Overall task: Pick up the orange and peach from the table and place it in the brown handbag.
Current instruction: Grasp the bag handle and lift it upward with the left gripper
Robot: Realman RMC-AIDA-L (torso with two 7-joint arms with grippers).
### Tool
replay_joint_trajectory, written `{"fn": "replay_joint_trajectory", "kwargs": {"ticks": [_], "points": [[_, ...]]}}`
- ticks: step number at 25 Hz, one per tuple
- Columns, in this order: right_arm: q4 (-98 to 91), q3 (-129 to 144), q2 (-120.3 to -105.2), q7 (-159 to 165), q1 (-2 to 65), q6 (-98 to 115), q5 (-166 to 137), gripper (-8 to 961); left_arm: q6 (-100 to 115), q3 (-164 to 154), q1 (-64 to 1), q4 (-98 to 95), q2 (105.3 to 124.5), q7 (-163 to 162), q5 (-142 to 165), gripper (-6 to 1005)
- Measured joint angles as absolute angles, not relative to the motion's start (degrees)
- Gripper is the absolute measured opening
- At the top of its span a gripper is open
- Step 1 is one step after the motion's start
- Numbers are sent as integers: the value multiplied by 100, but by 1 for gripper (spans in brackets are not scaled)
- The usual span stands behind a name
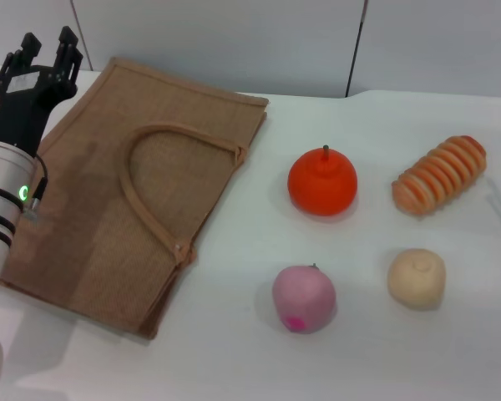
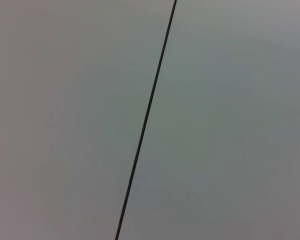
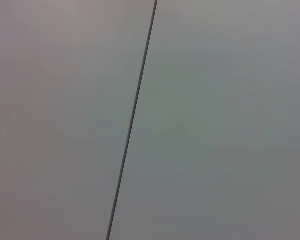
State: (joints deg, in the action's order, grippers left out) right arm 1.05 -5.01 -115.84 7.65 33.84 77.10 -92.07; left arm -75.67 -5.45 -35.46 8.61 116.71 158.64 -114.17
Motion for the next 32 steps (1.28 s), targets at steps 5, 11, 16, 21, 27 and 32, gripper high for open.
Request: {"fn": "replay_joint_trajectory", "kwargs": {"ticks": [5, 11, 16, 21, 27, 32], "points": [[105, -501, -11584, 765, 3384, 7708, -9203, 759, -7567, -545, -3543, 861, 11671, 15864, -11417, 576], [105, -501, -11584, 765, 3384, 7708, -9202, 759, -7567, -532, -3531, 861, 11671, 15864, -11417, 575], [105, -502, -11583, 765, 3381, 7707, -9202, 758, -7567, -543, -3532, 863, 11663, 15856, -11401, 574], [105, -500, -11575, 765, 3371, 7708, -9202, 758, -7561, -756, -3525, 763, 11630, 15092, -11306, 574], [105, -500, -11575, 765, 3338, 7708, -9210, 758, -7311, -1495, -3496, 164, 11604, 13566, -11210, 573], [97, -501, -11575, 764, 3336, 7708, -9210, 758, -6610, -2257, -3465, -808, 11568, 11361, -10592, 573]]}}
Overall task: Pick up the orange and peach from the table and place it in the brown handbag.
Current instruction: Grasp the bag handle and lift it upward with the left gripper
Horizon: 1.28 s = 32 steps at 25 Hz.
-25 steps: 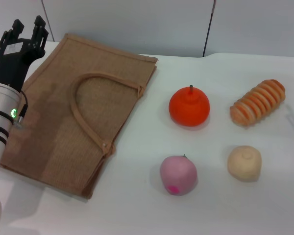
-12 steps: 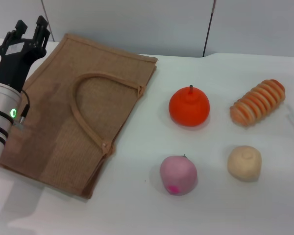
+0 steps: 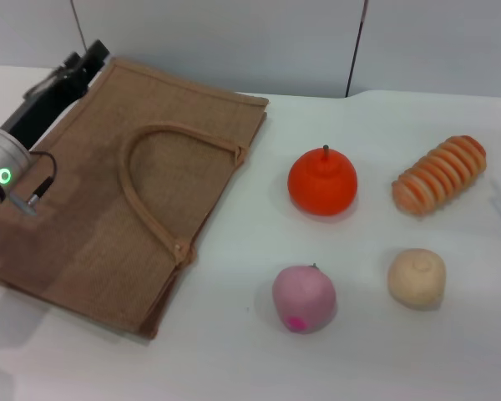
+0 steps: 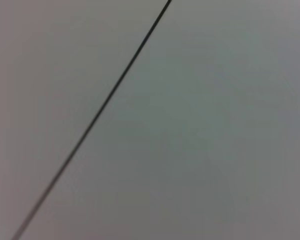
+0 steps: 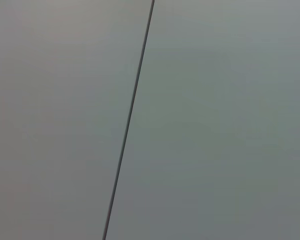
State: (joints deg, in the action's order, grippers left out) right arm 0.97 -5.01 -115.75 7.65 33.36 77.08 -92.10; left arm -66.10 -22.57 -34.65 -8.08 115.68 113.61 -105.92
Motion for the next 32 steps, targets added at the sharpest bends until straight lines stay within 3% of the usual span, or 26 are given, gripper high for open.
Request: {"fn": "replay_joint_trajectory", "kwargs": {"ticks": [14, 32], "points": [[77, -530, -11575, 764, 3336, 7629, -9202, 757, -6250, -2472, -3817, -3611, 11592, 5976, -5676, 572], [62, -545, -11565, 764, 3321, 7585, -9179, 757, -7097, -2473, -4349, -4634, 11570, 4121, -2852, 568]]}}
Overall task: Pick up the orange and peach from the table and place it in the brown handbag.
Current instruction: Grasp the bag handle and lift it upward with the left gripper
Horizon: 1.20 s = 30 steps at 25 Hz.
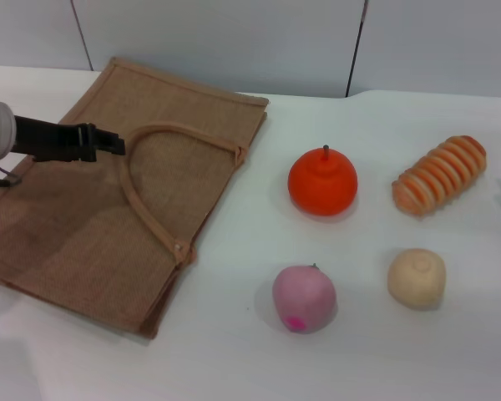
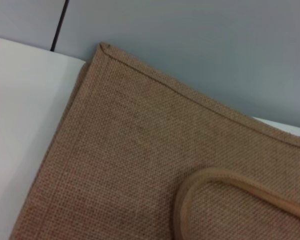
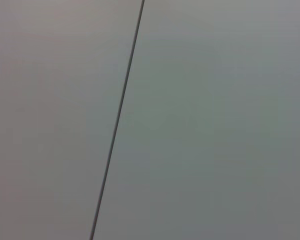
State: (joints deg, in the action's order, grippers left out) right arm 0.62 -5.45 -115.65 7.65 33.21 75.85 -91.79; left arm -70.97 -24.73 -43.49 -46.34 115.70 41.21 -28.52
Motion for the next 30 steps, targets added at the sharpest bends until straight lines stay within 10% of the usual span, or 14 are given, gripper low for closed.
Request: {"fn": "replay_joint_trajectory", "kwargs": {"ticks": [30], "points": [[80, -545, -11566, 765, 3350, 7585, -9131, 756, -5532, -2479, -4778, -3551, 11609, 4325, -2278, 561]]}}
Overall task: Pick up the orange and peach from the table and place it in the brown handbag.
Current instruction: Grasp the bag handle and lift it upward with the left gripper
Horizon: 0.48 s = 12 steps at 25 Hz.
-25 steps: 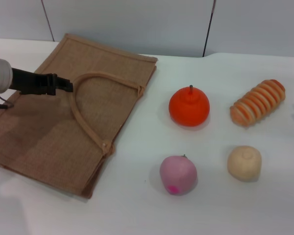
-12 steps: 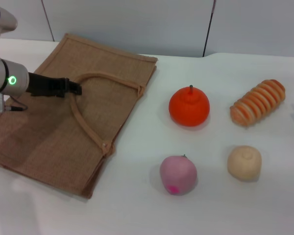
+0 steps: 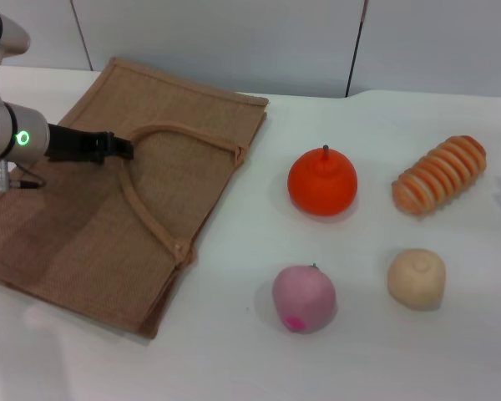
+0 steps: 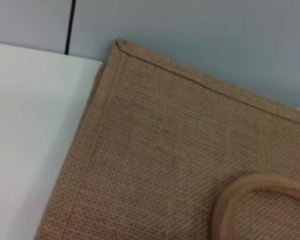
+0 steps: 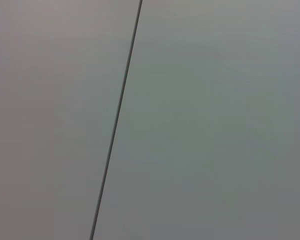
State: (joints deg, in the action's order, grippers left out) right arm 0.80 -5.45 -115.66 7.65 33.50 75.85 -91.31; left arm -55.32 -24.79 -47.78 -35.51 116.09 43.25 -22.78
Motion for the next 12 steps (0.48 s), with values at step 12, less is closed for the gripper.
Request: {"fn": "replay_joint_trajectory", "kwargs": {"ticks": [12], "points": [[79, -545, -11566, 765, 3366, 7585, -9132, 755, -5185, -2478, -4852, -3332, 11614, 4482, -2276, 559]]}}
